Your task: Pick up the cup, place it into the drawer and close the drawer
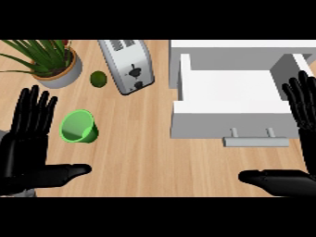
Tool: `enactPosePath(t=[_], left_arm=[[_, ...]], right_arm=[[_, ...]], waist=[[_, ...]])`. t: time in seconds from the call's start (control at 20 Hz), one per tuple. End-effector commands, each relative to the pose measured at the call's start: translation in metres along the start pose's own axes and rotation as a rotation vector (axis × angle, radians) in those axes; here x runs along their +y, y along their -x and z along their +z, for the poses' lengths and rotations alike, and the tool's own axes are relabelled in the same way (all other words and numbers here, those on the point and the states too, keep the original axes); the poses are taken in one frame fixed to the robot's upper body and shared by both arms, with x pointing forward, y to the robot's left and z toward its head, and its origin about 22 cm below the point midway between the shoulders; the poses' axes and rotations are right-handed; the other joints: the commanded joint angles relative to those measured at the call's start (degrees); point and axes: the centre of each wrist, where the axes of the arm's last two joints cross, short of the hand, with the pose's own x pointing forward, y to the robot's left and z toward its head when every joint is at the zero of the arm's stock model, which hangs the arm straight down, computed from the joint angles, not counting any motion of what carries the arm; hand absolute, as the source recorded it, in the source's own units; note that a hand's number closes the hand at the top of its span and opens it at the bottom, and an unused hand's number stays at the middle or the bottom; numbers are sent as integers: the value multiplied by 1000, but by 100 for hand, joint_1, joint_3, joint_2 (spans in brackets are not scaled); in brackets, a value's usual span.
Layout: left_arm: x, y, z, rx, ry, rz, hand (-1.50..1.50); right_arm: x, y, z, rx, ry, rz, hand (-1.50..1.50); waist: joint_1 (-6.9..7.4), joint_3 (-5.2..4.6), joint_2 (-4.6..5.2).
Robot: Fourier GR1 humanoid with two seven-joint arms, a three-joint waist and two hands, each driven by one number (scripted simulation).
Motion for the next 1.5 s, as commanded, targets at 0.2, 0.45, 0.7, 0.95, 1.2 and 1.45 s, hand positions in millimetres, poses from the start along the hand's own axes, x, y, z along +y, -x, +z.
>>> enactPosePath(t=[0.2,0.45,0.7,0.95,1.2,1.45], left_arm=[[44,39,16,76,-123,-90,-150],[60,57,12,105,-181,-122,-150],[85,107,22,175,-215,-156,-150],[107,126,33,203,-252,-183,-150],[88,150,18,217,-238,-152,-150],[114,178,59,174,-257,-148,-150]], right_arm=[[-4,17,-4,6,-9,-3,-150],[0,12,-12,-5,8,1,-150],[-9,3,-2,-11,-4,6,-150],[-10,-1,-6,-12,-17,-3,-150],[-21,4,-5,-6,-8,11,-150],[-16,8,-8,4,0,-13,-150]], waist=[[8,1,4],[2,1,1],[-49,-3,9],[-28,-2,4],[-30,0,2],[-34,-2,6]])
